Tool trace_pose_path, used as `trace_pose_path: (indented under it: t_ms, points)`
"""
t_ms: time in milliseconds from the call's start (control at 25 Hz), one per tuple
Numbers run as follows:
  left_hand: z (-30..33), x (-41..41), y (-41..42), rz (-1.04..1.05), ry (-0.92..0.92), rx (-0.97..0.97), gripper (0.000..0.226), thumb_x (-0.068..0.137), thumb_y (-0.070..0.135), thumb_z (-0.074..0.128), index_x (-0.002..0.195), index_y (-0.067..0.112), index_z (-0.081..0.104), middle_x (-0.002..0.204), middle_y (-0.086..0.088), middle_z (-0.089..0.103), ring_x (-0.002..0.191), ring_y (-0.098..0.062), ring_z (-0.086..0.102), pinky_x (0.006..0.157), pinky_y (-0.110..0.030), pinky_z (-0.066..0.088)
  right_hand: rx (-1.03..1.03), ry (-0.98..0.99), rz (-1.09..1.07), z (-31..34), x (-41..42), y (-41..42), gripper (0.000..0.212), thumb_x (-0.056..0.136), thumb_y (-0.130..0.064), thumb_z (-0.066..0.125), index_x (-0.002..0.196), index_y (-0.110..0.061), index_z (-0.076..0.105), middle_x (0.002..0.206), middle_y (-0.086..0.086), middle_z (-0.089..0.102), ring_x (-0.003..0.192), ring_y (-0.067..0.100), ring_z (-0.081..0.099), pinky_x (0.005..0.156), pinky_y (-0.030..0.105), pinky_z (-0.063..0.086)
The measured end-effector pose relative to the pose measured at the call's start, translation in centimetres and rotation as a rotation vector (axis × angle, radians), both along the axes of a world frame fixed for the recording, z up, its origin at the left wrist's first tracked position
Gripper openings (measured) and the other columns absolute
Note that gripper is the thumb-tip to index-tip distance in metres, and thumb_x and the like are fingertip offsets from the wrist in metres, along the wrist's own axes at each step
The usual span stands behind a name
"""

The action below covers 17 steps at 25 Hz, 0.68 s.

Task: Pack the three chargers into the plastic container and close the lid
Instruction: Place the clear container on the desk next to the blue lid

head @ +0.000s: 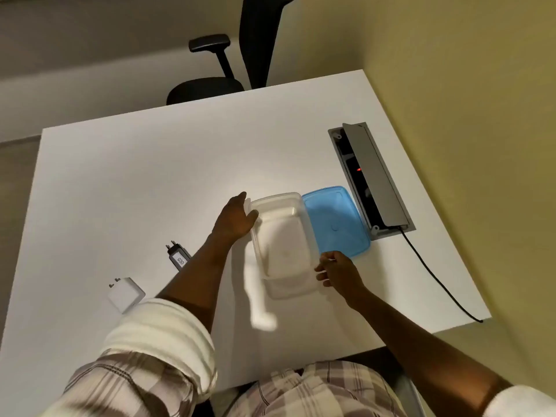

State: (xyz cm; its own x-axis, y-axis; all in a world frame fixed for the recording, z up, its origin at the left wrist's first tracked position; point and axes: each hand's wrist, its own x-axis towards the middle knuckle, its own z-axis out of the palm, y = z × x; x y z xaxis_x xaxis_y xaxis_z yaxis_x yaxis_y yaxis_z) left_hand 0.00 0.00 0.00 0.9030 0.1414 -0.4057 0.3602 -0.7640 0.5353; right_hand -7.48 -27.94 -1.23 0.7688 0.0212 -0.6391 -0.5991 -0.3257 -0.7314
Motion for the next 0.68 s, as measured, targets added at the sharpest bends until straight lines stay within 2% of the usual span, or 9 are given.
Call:
trace_pose_path:
  t_ms: [160, 280, 440, 560, 640, 680]
  points:
    - [0.5, 1.6, -0.7, -0.028, 0.029, -0.012, 0.071, 0.098, 0.047, 0.048, 0.155, 0.010, 0.026, 0.161, -0.011, 0.033, 0.149, -0.029, 0.030, 0.119, -0.038, 0.026, 0.031, 0.091, 0.000, 0.2, -0.4, 0.2, 0.006, 0.098, -0.022, 0.050, 0.095, -0.024, 0.055, 0.096, 0.010, 0.072, 0.077, 0.021, 0.069, 0.064, 0.029, 0.055]
    - [0.1, 1.3, -1.2, -0.041, -0.013, -0.008, 0.064, 0.098, 0.049, 0.046, 0.146, 0.007, 0.040, 0.145, -0.015, 0.052, 0.136, -0.035, 0.045, 0.109, -0.042, 0.038, 0.072, 0.116, 0.007, 0.3, -0.7, 0.2, 0.007, 0.099, -0.022, 0.050, 0.105, -0.021, 0.055, 0.100, 0.008, 0.072, 0.085, 0.025, 0.071, 0.071, 0.032, 0.057]
    - [0.0, -0.1, -0.6, 0.048, -0.020, -0.036, 0.060, 0.099, 0.052, 0.042, 0.137, 0.006, 0.053, 0.136, -0.019, 0.058, 0.130, -0.035, 0.051, 0.107, -0.043, 0.041, 0.085, 0.087, 0.019, -0.1, -1.1, 0.5, 0.009, 0.099, -0.021, 0.051, 0.107, -0.021, 0.055, 0.098, 0.006, 0.072, 0.087, 0.025, 0.072, 0.073, 0.032, 0.058]
    - [0.0, -1.9, 0.3, 0.140, -0.056, -0.077, 0.056, 0.100, 0.049, 0.040, 0.100, -0.004, 0.060, 0.100, -0.027, 0.065, 0.102, -0.042, 0.060, 0.081, -0.041, 0.046, 0.079, 0.062, 0.036, -0.4, -1.3, 0.8, 0.014, 0.099, -0.023, 0.052, 0.112, -0.018, 0.055, 0.097, 0.006, 0.071, 0.086, 0.023, 0.071, 0.075, 0.034, 0.059]
    - [0.1, -3.7, 1.1, 0.200, -0.066, -0.060, 0.054, 0.101, 0.045, 0.040, 0.077, -0.001, 0.055, 0.070, -0.013, 0.056, 0.081, -0.037, 0.056, 0.066, -0.036, 0.037, 0.072, 0.047, 0.023, -0.6, -1.4, 1.1, 0.017, 0.099, -0.023, 0.053, 0.114, -0.016, 0.055, 0.094, 0.007, 0.070, 0.085, 0.022, 0.071, 0.077, 0.036, 0.059]
    - [0.2, -4.6, 1.5, 0.213, -0.063, -0.043, 0.056, 0.102, 0.045, 0.039, 0.072, 0.001, 0.054, 0.065, -0.009, 0.052, 0.075, -0.033, 0.052, 0.064, -0.036, 0.036, 0.070, 0.033, 0.014, -0.6, -1.3, 1.2, 0.018, 0.098, -0.022, 0.053, 0.115, -0.014, 0.056, 0.093, 0.008, 0.070, 0.084, 0.022, 0.071, 0.077, 0.037, 0.059]
